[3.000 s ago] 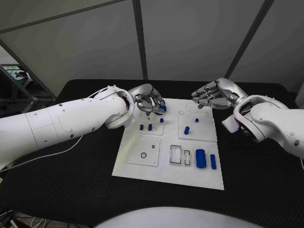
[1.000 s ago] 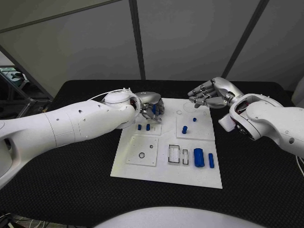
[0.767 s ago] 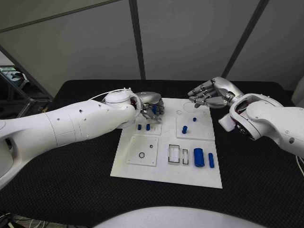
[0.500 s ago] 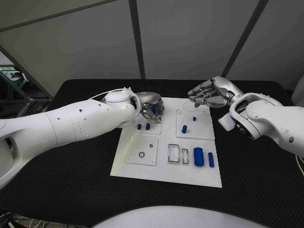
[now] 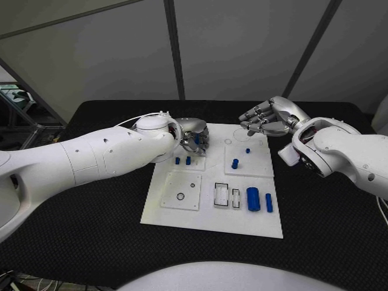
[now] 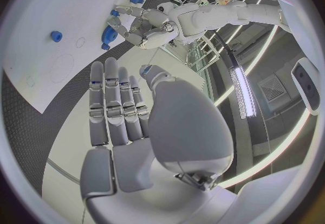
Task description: Assemble the parts on the task board
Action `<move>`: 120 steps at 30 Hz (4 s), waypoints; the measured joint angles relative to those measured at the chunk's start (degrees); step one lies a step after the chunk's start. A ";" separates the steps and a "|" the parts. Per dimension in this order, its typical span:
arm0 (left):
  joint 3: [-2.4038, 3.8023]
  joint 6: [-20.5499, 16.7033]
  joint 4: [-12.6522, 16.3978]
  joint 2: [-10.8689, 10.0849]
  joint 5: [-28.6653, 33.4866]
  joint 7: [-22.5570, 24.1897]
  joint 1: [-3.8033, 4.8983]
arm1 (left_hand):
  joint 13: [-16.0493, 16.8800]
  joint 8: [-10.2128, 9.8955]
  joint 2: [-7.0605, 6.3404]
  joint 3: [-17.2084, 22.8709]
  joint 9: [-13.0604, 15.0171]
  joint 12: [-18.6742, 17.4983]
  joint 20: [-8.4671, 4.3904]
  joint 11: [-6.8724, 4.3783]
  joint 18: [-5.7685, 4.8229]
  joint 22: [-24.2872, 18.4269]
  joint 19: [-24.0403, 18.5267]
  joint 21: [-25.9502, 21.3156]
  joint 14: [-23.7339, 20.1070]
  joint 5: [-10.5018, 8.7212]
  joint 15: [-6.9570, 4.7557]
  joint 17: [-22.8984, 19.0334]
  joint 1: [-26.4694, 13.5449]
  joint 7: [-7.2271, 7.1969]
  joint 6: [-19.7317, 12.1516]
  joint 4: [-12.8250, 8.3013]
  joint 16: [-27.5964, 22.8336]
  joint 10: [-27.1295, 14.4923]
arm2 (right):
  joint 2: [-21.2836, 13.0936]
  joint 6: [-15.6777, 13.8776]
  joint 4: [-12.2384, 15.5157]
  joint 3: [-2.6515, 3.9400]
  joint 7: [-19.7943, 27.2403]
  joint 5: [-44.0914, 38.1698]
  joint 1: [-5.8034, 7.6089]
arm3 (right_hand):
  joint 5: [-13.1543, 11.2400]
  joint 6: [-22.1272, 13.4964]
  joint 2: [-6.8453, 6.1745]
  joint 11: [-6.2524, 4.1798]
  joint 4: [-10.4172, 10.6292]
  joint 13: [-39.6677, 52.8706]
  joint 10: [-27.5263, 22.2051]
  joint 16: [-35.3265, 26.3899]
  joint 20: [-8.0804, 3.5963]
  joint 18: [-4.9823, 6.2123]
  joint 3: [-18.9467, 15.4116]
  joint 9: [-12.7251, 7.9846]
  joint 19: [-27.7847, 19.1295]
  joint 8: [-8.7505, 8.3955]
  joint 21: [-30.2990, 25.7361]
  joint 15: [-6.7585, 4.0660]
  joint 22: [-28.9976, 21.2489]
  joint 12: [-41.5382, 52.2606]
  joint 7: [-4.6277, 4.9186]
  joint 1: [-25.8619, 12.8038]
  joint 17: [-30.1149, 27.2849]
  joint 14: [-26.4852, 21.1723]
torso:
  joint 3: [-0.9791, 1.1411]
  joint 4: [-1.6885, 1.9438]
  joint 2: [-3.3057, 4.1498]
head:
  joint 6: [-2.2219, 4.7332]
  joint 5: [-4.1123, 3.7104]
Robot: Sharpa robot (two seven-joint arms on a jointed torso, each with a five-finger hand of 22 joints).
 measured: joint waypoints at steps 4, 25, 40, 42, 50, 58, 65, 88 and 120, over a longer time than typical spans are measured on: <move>-0.07 0.12 -0.05 0.04 0.01 -0.02 -0.01 | -0.41 -0.26 0.00 0.94 -0.16 -0.62 -0.29 -0.22 0.00 0.50 0.28 0.55 0.25 0.00 -0.05 0.10 0.00 -0.16 0.24 -0.21 0.18 0.77 | 0.05 0.01 -0.02 0.00 0.00 0.00 0.00 | 0.00 0.00 0.00 0.00 0.00 0.00 0.00 0.00 0.00 0.00 0.00 0.00 0.00 0.00 0.00 0.00 0.00 0.00 0.00 0.00 0.00 0.00 | 0.01 0.00 -0.02 | -0.04 0.00; -0.20 0.80 -0.50 0.09 0.09 -0.31 0.09 | -2.06 -1.33 0.05 6.99 -0.50 -3.29 -0.42 -0.51 0.01 1.58 1.23 1.88 0.77 0.00 -0.35 -0.65 0.65 -0.16 1.88 -1.86 0.73 3.99 | 0.15 0.09 -0.06 0.00 -0.01 0.00 0.00 | 0.00 0.00 0.00 0.00 0.01 0.01 0.00 0.00 0.00 0.00 -0.01 0.00 0.00 0.00 0.00 0.00 0.00 0.00 0.00 0.00 -0.02 0.00 | 0.01 0.03 -0.03 | -0.36 -0.07; -0.33 -0.01 -0.01 -0.35 0.49 0.09 -0.06 | -2.44 -1.72 -0.64 11.10 -0.32 -5.16 -1.11 -1.15 -0.01 1.57 1.91 2.87 1.18 0.00 -0.76 -0.79 -0.57 -0.57 4.55 -3.60 1.38 7.42 | 0.14 0.13 -0.03 0.00 -0.01 0.00 0.00 | 0.00 0.00 0.00 0.00 0.01 0.02 0.00 0.00 0.00 0.00 -0.01 0.00 0.00 0.00 0.00 0.00 0.00 0.00 0.00 0.00 -0.02 0.00 | 0.01 0.08 -0.09 | -0.37 0.20; -0.35 -0.28 0.37 -0.71 0.62 0.16 -0.12 | -2.45 -1.72 -0.58 11.49 -0.32 -5.25 -1.11 -0.94 0.00 1.57 1.91 2.87 1.18 0.00 -0.76 -0.86 -0.63 -0.57 4.55 -3.67 1.38 7.62 | 0.12 0.14 -0.04 0.00 -0.01 0.01 0.00 | 0.00 0.00 0.00 0.00 0.01 0.02 0.00 0.00 0.00 0.00 -0.01 0.00 0.00 0.00 0.00 0.00 0.00 0.00 0.00 0.00 -0.02 0.00 | 0.00 0.08 -0.09 | -0.30 0.20; 0.70 -1.73 2.99 -2.67 1.30 0.45 -0.21 | -2.56 -2.02 -1.13 12.35 -0.32 -6.01 -0.92 -1.00 -0.04 1.57 2.14 3.21 1.18 -0.23 -0.76 -0.98 -1.16 -0.55 4.97 -4.22 1.38 8.17 | 0.09 0.15 -0.32 0.00 0.00 0.01 0.00 | 0.00 0.00 0.00 0.00 0.15 -0.01 0.00 -0.17 0.00 0.00 0.13 0.00 0.00 0.00 0.00 0.00 0.01 0.00 0.00 0.00 -0.03 0.00 | -0.02 0.08 -0.13 | 0.05 0.33; 2.21 -2.69 5.96 -4.98 2.08 0.36 -0.13 | -2.56 -2.26 -1.28 12.84 -0.34 -6.43 -1.10 -0.92 -2.59 1.56 2.32 3.43 1.18 -0.23 -0.76 -1.05 -1.76 -0.37 5.16 -4.39 1.61 8.46 | 0.11 0.16 -0.48 0.00 0.01 0.01 -0.01 | 0.00 0.00 0.00 0.00 0.17 -0.05 0.00 -0.21 0.00 0.00 0.15 0.00 0.00 0.00 0.00 0.00 0.01 0.00 0.00 0.00 0.00 0.00 | -0.04 0.08 -0.13 | 0.36 0.48; 2.47 -2.74 7.68 -7.97 3.45 -0.21 -0.16 | -2.56 -2.26 -1.28 13.15 -0.36 -6.64 -1.10 -1.12 -2.60 1.56 2.32 3.43 1.37 -0.23 -0.96 -1.25 -1.75 -0.37 5.15 -4.70 1.61 8.66 | 0.09 0.17 -0.50 0.00 0.02 0.01 -0.02 | 0.00 0.00 0.00 0.00 0.17 -0.04 0.00 -0.21 0.00 0.00 0.15 0.00 0.00 0.00 0.00 0.00 0.01 0.00 0.00 0.00 0.02 0.00 | -0.03 0.10 -0.13 | 0.42 0.53; 2.50 -1.28 7.37 -10.24 5.03 -2.40 -0.49 | -2.55 -2.49 -1.73 13.30 -0.37 -6.89 -1.10 -0.94 -2.60 1.56 2.32 3.43 1.37 -0.46 -0.96 -1.63 -2.20 -0.54 5.39 -4.85 1.61 8.85 | 0.06 0.23 -0.60 0.00 0.02 0.01 -0.03 | 0.00 0.00 0.00 0.00 0.17 -0.03 0.00 -0.20 0.00 0.00 0.14 0.00 0.00 0.00 0.00 0.00 0.01 0.00 0.00 0.00 0.00 0.00 | 0.00 0.02 -0.06 | 0.43 0.70; 2.50 0.65 5.23 -8.59 5.24 -2.96 -1.19 | -2.55 -2.50 -1.73 13.47 -0.35 -7.11 -1.10 -0.93 -2.60 1.59 2.31 3.43 1.37 -0.46 -0.96 -1.96 -2.19 -0.44 5.48 -5.03 1.61 8.85 | 0.10 0.27 -0.59 0.00 0.04 0.01 -0.04 | 0.00 0.00 0.00 0.00 0.01 -0.09 0.00 -0.19 0.00 0.00 0.30 0.00 0.00 0.00 0.00 0.00 0.01 0.00 0.00 0.00 -0.01 0.00 | 0.00 -0.02 -0.04 | 0.19 0.71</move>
